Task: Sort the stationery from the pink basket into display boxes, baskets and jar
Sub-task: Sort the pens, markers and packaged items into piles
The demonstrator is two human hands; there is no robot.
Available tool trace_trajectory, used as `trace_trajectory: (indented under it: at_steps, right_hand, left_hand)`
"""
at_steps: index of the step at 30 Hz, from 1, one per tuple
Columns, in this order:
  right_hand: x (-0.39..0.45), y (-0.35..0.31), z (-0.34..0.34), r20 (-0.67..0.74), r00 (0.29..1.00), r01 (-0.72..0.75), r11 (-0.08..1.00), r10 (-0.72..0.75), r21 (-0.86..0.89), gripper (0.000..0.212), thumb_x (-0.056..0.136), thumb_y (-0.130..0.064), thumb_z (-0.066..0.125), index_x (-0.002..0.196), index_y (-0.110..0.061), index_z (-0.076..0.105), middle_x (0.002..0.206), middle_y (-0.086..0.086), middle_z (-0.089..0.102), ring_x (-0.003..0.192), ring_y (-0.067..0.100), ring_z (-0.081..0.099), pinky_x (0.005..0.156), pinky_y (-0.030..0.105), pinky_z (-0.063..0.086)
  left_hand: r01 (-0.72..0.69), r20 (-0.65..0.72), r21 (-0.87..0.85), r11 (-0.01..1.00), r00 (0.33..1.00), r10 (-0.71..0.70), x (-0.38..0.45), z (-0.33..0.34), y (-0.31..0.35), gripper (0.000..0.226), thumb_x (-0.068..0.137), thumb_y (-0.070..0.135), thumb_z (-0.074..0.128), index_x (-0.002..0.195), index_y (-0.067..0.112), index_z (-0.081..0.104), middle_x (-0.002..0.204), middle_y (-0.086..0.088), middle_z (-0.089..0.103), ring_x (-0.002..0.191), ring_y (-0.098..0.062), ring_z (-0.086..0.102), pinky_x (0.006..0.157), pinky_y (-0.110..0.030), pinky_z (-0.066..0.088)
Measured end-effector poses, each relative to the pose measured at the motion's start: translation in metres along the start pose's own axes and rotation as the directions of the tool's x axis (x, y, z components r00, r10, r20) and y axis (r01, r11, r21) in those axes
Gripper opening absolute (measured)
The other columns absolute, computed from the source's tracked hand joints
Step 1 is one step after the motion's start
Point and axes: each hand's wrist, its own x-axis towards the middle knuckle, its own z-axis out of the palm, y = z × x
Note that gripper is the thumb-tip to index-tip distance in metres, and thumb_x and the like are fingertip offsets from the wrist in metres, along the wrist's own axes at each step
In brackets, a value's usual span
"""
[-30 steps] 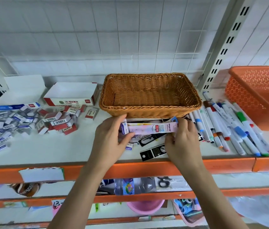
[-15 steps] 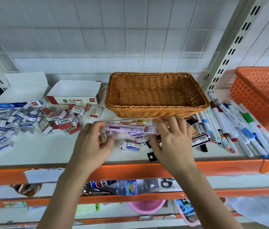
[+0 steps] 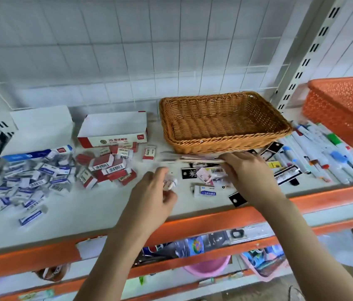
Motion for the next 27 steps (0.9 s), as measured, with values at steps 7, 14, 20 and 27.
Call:
trace_trajectory:
  at_steps: [7,14,20,27]
  right_hand:
    - [0.000,0.025,-0.023,0.080,0.988,-0.123,0.988,0.130,-0.092,0.025,0.089,-0.008,0.055,0.111,-0.010,0.065,0.102,0.013,0.067,0.097,0.038,0.059,0.080,0.045,0.045]
    - [-0.008,0.029,-0.029,0.326,0.938,-0.133,0.991,0.119,0.020,0.064,0.078,-0.011,0.049,0.141,-0.010,0.040,0.142,0.011,0.043,0.133,0.032,0.034,0.109,0.046,0.030]
    - [-0.010,0.017,-0.017,0.160,0.985,0.035,0.980,-0.067,0.197,0.033,0.083,-0.024,0.049,0.107,-0.012,0.068,0.100,0.005,0.065,0.092,0.032,0.056,0.077,0.037,0.043]
    - [0.008,-0.019,-0.001,0.248,0.959,0.109,0.984,-0.141,0.141,0.057,0.079,-0.063,0.040,0.088,-0.016,0.070,0.086,0.007,0.061,0.088,0.032,0.057,0.075,0.038,0.045]
  left_hand:
    - [-0.131,-0.027,-0.048,0.990,0.991,0.130,0.009,-0.003,0.012,0.029,0.097,0.022,0.040,0.125,0.025,0.034,0.106,0.000,0.036,0.052,-0.008,0.046,0.045,-0.016,0.038]
    - [-0.220,0.027,0.041,0.975,0.975,0.219,0.012,0.016,0.033,0.022,0.092,0.048,0.047,0.100,0.032,0.035,0.091,0.007,0.056,0.053,-0.003,0.046,0.042,-0.014,0.030]
    - [-0.176,0.084,0.124,0.977,0.983,0.166,0.007,0.023,0.041,0.037,0.089,0.047,0.054,0.124,0.035,0.049,0.090,0.020,0.053,0.053,0.002,0.041,0.046,-0.007,0.033]
    - [-0.005,-0.064,0.166,0.986,0.998,0.016,-0.008,0.010,0.017,0.029,0.092,0.046,0.046,0.113,0.026,0.050,0.090,0.013,0.061,0.061,-0.001,0.051,0.046,-0.013,0.034]
